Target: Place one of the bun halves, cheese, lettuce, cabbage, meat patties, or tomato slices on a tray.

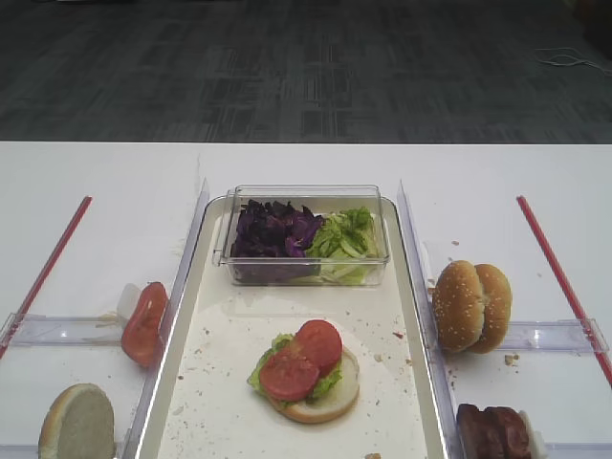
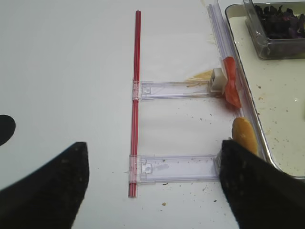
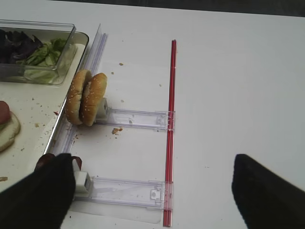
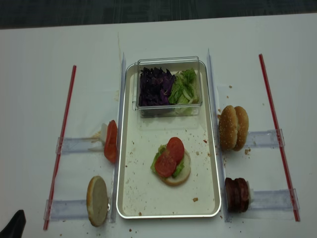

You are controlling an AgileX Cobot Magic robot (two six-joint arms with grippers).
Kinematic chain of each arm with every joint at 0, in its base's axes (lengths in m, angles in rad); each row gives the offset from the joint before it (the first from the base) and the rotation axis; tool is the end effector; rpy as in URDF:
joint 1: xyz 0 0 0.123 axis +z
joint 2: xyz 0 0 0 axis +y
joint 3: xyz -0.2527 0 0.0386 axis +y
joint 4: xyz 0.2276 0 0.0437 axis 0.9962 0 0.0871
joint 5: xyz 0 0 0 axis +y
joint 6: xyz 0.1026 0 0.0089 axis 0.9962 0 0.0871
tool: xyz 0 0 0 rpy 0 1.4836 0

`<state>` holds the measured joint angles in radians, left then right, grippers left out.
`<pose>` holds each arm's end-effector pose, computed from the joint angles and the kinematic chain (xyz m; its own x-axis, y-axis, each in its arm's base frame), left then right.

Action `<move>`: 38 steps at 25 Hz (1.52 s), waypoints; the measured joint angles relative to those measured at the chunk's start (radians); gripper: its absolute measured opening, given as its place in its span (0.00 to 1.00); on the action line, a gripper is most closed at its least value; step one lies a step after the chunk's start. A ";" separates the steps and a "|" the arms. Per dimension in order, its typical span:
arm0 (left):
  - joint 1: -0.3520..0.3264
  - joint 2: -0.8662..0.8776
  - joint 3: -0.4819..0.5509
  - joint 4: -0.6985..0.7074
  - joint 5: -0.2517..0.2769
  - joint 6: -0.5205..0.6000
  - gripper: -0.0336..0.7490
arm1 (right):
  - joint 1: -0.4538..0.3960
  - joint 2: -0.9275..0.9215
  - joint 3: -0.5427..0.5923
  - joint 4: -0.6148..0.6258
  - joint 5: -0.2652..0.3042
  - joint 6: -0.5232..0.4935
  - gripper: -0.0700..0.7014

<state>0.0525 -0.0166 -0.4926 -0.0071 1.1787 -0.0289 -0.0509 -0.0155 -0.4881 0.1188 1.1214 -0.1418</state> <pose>0.0101 -0.0001 0.2498 -0.5474 -0.0604 -0.8347 -0.0643 0.9975 -0.0300 0.0140 0.0103 0.2542 -0.4972 -0.0641 -0.8652 -0.0866 0.9960 -0.0241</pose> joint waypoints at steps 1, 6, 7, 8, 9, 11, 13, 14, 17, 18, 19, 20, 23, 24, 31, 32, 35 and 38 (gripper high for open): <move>0.000 0.000 0.000 0.000 0.000 0.000 0.75 | 0.000 0.000 0.000 0.000 0.000 0.000 0.99; 0.000 0.000 0.000 0.000 0.000 0.000 0.75 | 0.000 0.000 0.000 0.000 0.000 0.000 0.99; 0.000 0.000 0.000 0.000 0.000 0.000 0.75 | 0.000 0.000 0.000 0.000 0.000 0.000 0.99; 0.000 0.000 0.000 0.000 0.000 0.000 0.75 | 0.000 0.000 0.000 0.000 0.000 0.000 0.98; 0.000 0.000 0.000 0.000 0.000 0.000 0.75 | 0.000 0.000 0.000 0.000 0.000 0.000 0.98; 0.000 0.000 0.000 0.000 0.000 0.000 0.75 | 0.000 0.000 0.000 0.000 0.000 0.000 0.98; 0.000 0.000 0.000 0.000 0.000 0.000 0.75 | 0.000 0.000 0.000 0.000 0.000 0.000 0.98; 0.000 0.000 0.000 0.000 0.000 0.000 0.75 | 0.000 0.000 0.000 0.000 0.000 0.000 0.99; 0.000 0.000 0.000 0.000 0.000 0.000 0.75 | 0.000 0.000 0.000 0.000 0.000 0.000 0.99; 0.000 0.000 0.000 0.000 0.000 0.000 0.75 | 0.000 0.000 0.000 0.000 0.000 0.000 0.99; 0.000 0.000 0.000 0.000 0.000 0.000 0.75 | 0.000 0.000 0.000 0.000 0.000 0.000 0.99; 0.000 0.000 0.000 0.000 0.000 0.000 0.75 | 0.000 0.000 0.000 0.000 0.000 0.000 0.98; 0.000 0.000 0.000 0.000 0.000 0.000 0.75 | 0.000 0.000 0.000 0.000 0.000 0.000 0.99; 0.000 0.000 0.000 0.000 0.000 0.000 0.75 | 0.000 0.000 0.000 0.000 0.000 0.000 0.99; 0.000 0.000 0.000 0.000 0.000 0.000 0.75 | 0.000 0.000 0.000 0.000 0.000 0.000 0.99; 0.000 0.000 0.000 0.000 0.000 0.000 0.75 | 0.000 0.000 0.000 0.000 0.000 0.000 0.98; 0.000 0.000 0.000 0.000 0.000 0.000 0.75 | 0.000 0.000 0.000 0.000 0.000 0.000 0.98; 0.000 0.000 0.000 0.000 0.000 0.000 0.75 | 0.000 0.000 0.000 0.000 0.000 0.000 0.98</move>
<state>0.0525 -0.0166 -0.4926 -0.0071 1.1787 -0.0289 -0.0509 -0.0155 -0.4881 0.1188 1.1214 -0.1418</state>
